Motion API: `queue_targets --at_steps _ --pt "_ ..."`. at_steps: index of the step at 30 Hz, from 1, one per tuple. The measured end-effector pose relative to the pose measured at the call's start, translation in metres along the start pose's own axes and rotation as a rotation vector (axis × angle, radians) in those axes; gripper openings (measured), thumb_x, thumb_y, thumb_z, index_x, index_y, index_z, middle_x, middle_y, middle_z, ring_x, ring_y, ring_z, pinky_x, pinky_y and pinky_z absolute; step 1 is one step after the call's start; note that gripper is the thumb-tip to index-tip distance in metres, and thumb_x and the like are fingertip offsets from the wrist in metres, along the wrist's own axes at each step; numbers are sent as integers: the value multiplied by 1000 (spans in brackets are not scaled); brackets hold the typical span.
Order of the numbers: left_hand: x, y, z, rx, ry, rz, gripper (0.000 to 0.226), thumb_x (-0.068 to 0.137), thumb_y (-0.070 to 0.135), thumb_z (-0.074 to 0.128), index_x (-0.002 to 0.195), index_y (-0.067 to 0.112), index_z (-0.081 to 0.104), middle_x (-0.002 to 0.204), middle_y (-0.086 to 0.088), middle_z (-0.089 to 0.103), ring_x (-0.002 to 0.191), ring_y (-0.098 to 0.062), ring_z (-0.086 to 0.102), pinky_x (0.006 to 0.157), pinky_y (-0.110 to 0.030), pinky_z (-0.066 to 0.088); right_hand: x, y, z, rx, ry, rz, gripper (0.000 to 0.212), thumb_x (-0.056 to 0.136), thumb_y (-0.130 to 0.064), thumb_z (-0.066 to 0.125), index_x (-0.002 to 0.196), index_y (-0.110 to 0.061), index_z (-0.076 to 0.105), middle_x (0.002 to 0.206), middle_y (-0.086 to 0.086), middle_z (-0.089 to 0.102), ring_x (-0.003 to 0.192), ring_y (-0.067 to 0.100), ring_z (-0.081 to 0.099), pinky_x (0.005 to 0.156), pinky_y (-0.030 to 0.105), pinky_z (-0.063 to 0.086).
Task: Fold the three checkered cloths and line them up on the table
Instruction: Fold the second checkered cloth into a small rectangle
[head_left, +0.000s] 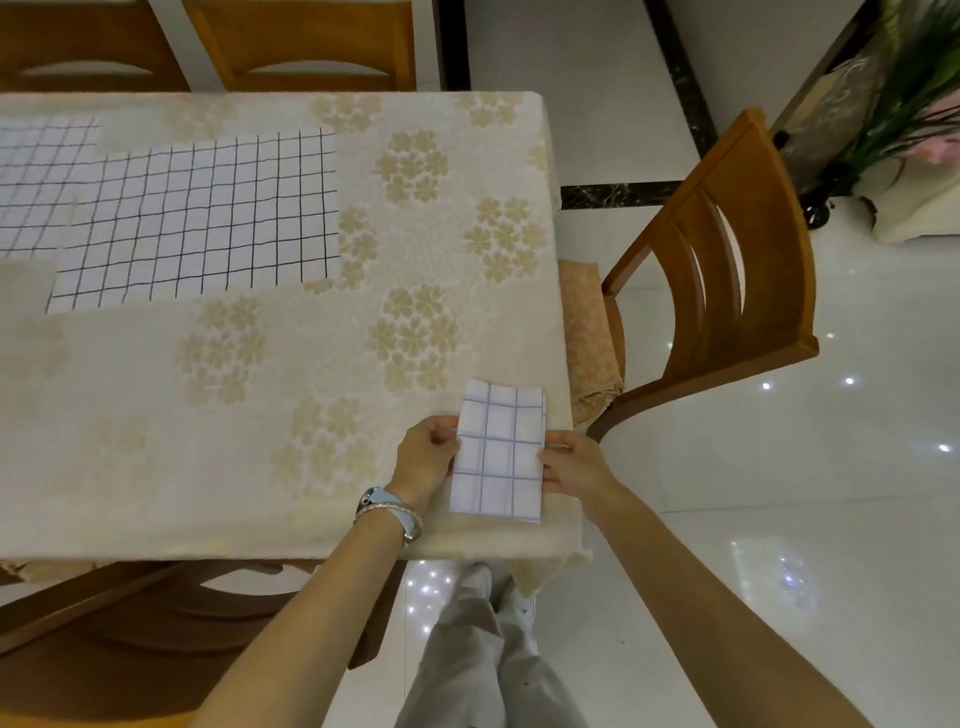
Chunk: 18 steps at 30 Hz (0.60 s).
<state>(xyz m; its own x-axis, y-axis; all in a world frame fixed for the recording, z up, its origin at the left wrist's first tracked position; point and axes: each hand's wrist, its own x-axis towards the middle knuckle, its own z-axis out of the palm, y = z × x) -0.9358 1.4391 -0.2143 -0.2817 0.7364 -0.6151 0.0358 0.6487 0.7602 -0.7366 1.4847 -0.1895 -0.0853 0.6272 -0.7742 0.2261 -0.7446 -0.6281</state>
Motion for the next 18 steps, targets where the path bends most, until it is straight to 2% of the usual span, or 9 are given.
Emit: queue_targets --at_steps 6,9,13,15,18 --pt "2 2 -2 40 -3 0 25 94 3 53 113 11 66 104 -11 70 95 -28 69 85 -42 59 0 -4 1 9 13 30 18 92 3 54 104 -10 60 99 16 70 81 27 71 60 29 60" --pt "0 3 -4 22 18 -10 27 95 3 51 118 9 63 99 -10 69 86 -25 67 84 -36 58 -3 -5 0 -23 42 25 10 93 -5 59 100 -13 60 91 9 70 77 24 70 60 27 57" --pt "-10 14 -9 -45 28 15 27 98 10 51 122 12 63 90 -5 66 82 -21 62 85 -36 55 -6 -4 -6 -117 83 -27 22 96 -15 57 118 -11 58 97 7 66 77 21 63 69 29 52" --pt "-19 27 -14 -72 22 54 26 100 17 51 123 14 62 100 -3 67 92 -22 64 89 -36 55 -11 -10 -11 -104 109 -76 27 97 -18 56 123 -10 57 104 7 64 81 20 64 80 34 53" --pt "-36 57 -21 -135 -26 149 28 101 26 49 126 22 60 120 1 64 108 -17 63 92 -30 51 -27 -25 -22 85 115 -135 15 100 -28 50 108 -19 59 118 6 63 96 19 64 99 39 49"
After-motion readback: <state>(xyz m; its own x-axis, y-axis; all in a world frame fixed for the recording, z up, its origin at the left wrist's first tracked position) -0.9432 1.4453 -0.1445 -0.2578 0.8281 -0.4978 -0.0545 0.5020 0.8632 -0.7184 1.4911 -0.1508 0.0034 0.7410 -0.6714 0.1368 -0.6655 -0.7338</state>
